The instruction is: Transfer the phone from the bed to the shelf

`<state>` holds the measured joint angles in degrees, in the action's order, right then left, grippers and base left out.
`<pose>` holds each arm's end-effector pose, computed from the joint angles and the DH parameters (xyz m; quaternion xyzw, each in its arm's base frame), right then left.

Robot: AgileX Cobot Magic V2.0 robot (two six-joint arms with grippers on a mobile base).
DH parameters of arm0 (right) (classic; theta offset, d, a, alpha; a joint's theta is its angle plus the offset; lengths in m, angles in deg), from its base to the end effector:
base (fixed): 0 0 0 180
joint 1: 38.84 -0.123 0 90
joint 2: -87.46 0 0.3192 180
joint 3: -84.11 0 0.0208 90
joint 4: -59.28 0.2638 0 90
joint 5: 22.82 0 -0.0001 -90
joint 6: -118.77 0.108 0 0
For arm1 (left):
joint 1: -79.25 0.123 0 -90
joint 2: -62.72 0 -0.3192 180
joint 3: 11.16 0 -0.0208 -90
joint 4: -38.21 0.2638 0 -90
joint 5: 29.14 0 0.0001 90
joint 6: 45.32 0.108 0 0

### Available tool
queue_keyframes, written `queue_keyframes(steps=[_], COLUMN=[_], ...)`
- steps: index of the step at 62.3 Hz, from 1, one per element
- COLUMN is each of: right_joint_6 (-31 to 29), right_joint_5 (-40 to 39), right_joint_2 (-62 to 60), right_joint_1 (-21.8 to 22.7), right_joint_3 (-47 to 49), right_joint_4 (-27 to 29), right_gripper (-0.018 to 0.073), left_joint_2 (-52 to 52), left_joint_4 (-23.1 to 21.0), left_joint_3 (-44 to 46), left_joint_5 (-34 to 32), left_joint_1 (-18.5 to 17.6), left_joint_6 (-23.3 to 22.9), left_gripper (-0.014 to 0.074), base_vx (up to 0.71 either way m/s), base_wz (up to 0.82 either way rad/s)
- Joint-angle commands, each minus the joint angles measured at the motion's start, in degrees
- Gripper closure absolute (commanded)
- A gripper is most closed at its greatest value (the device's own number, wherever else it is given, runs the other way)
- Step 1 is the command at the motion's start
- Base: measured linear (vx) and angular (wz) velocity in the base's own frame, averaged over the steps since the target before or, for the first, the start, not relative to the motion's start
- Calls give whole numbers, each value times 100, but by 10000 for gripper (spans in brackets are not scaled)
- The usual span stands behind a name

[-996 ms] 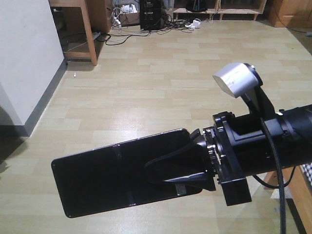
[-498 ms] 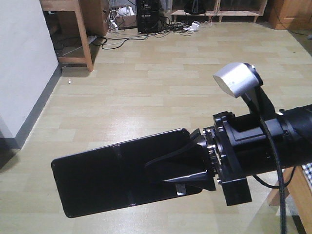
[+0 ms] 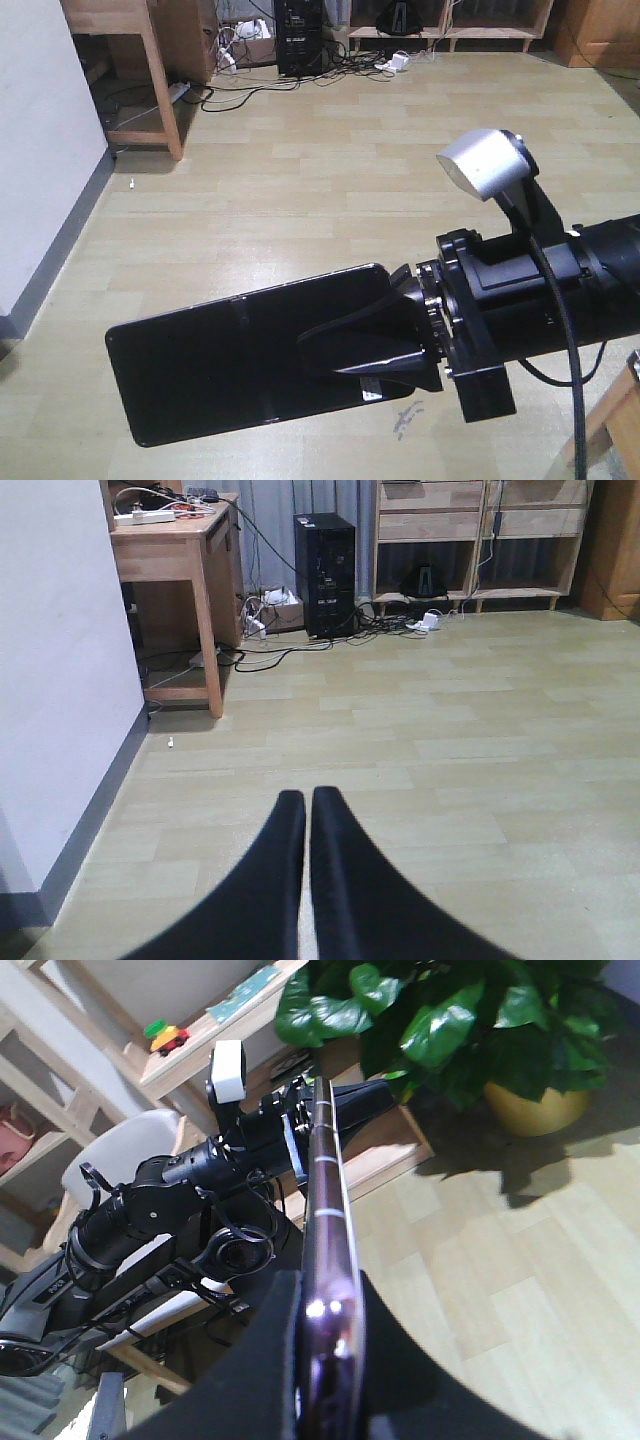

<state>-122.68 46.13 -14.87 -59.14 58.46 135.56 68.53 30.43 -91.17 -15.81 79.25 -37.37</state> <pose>0.1775 0.1701 0.3621 -0.3756 0.7128 0.5337 0.2570 0.0506 -0.0034 0.1782 0.0126 0.7605 -0.0097 0.6492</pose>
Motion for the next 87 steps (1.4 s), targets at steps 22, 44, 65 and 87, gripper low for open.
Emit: queue_keyframes(steps=[22, 44, 65, 87], right_joint_6=[-67, -67, -67, -67], right_joint_5=[421, 421, 421, 421], right_joint_2=[-156, -156, -156, -156], right_joint_1=[12, 12, 12, 12], right_joint_3=[156, 156, 156, 156], right_joint_4=[548, 548, 548, 548], right_gripper=[561, 561, 561, 561], left_joint_2=[-34, -34, -34, -34], left_joint_4=[-52, -52, -52, -52], left_joint_3=[-14, -14, -14, -14], left_joint_5=[-426, -426, -426, -426], left_joint_1=[-23, -23, -23, -23], left_joint_6=[-22, -22, -22, -22], left_gripper=[596, 596, 596, 596], base_vx=[29, 33, 33, 31], base_wz=[-2, -2, 4, 2])
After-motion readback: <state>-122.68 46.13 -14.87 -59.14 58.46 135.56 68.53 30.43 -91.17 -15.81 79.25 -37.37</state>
